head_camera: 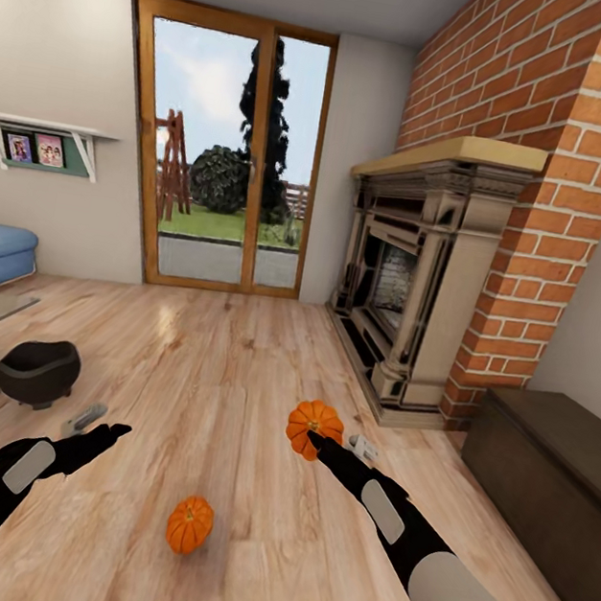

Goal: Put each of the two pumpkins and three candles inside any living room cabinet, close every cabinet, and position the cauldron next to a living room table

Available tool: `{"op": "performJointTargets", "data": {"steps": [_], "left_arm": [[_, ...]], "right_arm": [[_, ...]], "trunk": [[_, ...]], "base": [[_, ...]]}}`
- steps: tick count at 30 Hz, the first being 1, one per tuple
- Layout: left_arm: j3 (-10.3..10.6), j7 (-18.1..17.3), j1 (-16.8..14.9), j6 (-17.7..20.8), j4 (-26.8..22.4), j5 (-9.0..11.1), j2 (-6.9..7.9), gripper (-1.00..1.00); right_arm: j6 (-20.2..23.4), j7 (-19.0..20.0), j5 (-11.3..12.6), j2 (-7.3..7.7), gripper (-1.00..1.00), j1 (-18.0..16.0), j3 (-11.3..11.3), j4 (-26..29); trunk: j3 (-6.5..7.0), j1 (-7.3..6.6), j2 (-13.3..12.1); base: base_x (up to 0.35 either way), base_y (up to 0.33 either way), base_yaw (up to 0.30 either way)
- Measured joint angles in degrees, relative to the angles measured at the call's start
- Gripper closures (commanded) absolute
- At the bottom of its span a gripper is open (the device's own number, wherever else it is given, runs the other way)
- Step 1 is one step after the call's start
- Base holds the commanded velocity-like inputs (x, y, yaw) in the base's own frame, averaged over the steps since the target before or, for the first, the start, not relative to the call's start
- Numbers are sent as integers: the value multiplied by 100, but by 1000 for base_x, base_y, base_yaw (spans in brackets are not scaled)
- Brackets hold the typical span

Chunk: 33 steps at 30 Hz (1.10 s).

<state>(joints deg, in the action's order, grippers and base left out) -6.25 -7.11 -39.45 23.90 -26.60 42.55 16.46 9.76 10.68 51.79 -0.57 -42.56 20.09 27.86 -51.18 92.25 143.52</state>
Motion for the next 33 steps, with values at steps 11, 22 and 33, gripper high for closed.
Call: {"op": "performJointTargets", "data": {"steps": [11,22,33], "left_arm": [[-7,11,0,8,-6,-1,0,-100],[-17,601,-109,24,49,-4,-50,-100],[-11,618,-145,-647,224,-28,-307,-100]], "right_arm": [[-4,0,2,1,100,1,-1,1],[-4,8,4,17,100,7,-1,0],[-6,14,12,20,100,7,-9,6]], "trunk": [[0,1,0],[0,3,0],[0,3,0]], "base": [[189,68,0],[50,19,0],[1,0,0]]}}
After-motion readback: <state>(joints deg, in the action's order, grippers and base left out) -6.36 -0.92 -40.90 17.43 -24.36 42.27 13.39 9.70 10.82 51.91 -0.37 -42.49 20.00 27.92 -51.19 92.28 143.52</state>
